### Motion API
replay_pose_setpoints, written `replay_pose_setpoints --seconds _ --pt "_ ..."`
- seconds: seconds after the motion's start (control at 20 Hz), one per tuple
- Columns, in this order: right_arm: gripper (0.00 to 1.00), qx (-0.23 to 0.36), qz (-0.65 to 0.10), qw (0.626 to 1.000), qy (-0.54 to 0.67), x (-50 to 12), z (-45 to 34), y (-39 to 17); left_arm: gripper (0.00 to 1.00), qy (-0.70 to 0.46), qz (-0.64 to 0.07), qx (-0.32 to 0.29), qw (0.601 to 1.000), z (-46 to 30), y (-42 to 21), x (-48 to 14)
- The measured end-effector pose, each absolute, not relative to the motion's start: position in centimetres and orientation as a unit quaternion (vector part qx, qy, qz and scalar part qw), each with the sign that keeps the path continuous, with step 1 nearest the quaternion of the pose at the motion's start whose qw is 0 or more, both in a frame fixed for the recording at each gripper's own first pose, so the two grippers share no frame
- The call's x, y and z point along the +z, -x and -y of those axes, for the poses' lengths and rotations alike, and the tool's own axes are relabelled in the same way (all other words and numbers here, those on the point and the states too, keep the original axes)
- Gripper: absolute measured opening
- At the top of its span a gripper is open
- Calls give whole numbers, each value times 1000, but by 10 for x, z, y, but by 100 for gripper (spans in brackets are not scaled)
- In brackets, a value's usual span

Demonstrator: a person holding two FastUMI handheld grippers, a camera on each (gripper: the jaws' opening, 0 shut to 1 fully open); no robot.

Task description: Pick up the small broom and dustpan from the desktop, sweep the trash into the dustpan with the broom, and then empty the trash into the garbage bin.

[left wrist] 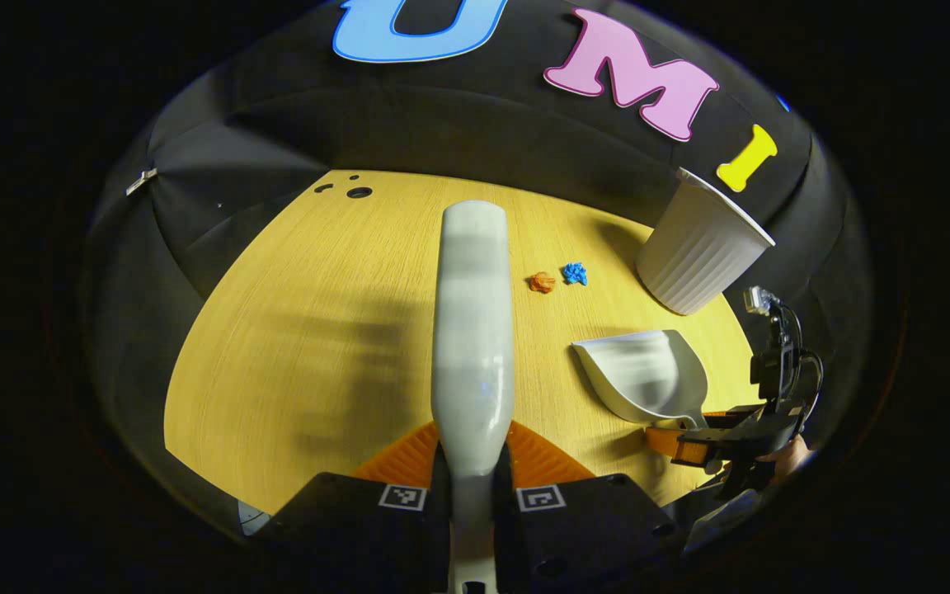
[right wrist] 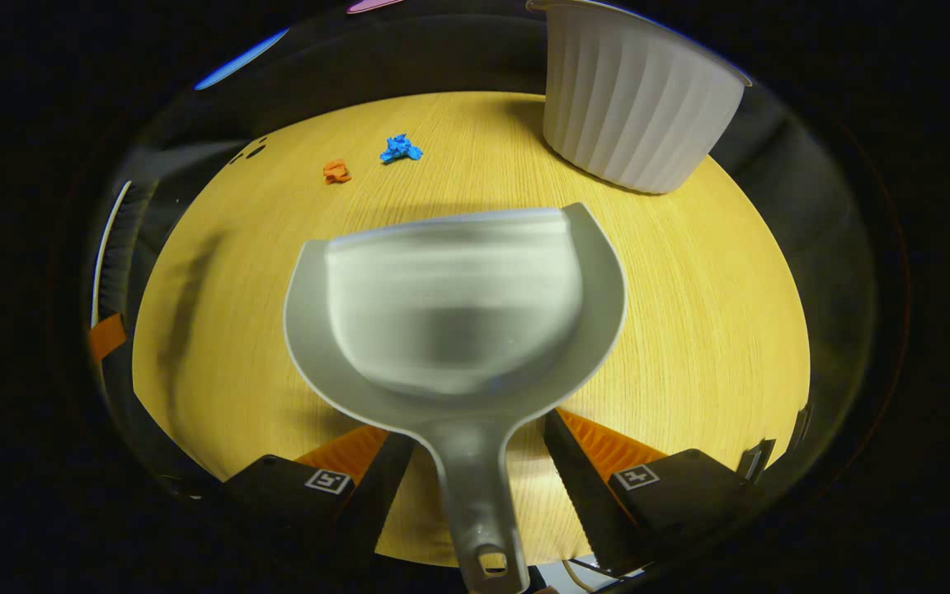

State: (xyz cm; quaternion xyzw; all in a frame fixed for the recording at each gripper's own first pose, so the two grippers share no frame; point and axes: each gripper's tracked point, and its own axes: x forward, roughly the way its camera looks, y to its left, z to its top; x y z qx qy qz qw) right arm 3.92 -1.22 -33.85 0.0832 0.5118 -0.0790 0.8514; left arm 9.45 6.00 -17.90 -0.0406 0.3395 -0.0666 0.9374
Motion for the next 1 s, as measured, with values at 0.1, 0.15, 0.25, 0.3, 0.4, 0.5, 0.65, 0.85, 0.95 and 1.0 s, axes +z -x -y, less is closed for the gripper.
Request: replay_pose_setpoints --seconds 0.1,0.15,0.25,0.3,0.4,0.5,0.65,0.85,0.95,1.0 --pt "93 -78 -512 852 -78 -340 9 -41 26 37 -342 -68 936 -60 -94 -180" --pt "87 -75 -508 855 -75 -339 8 -42 26 34 -344 -69 936 -59 -94 -181" --pt "66 -65 -508 856 -68 -339 5 -44 26 30 -346 -69 935 -58 -94 -183" --pt "47 -58 -509 856 -66 -340 4 -45 26 29 -349 -70 934 -55 -96 -185" --pt "40 -41 -515 854 -56 -340 3 -43 26 27 -357 -70 931 -52 -97 -190" --pt "40 -30 -518 853 -53 -339 5 -42 26 23 -366 -69 928 -50 -100 -195" --pt "39 -20 -510 859 -44 -337 11 -44 26 23 -384 -70 920 -46 -109 -200" --pt "39 13 -500 865 -16 -332 22 -42 25 -13 -393 -61 917 -56 -144 -202" --pt "38 41 -510 859 -1 -333 27 -32 26 -24 -405 -61 912 -56 -164 -205" --pt "35 52 -506 861 5 -331 29 -31 26 -32 -417 -66 906 -54 -174 -209"
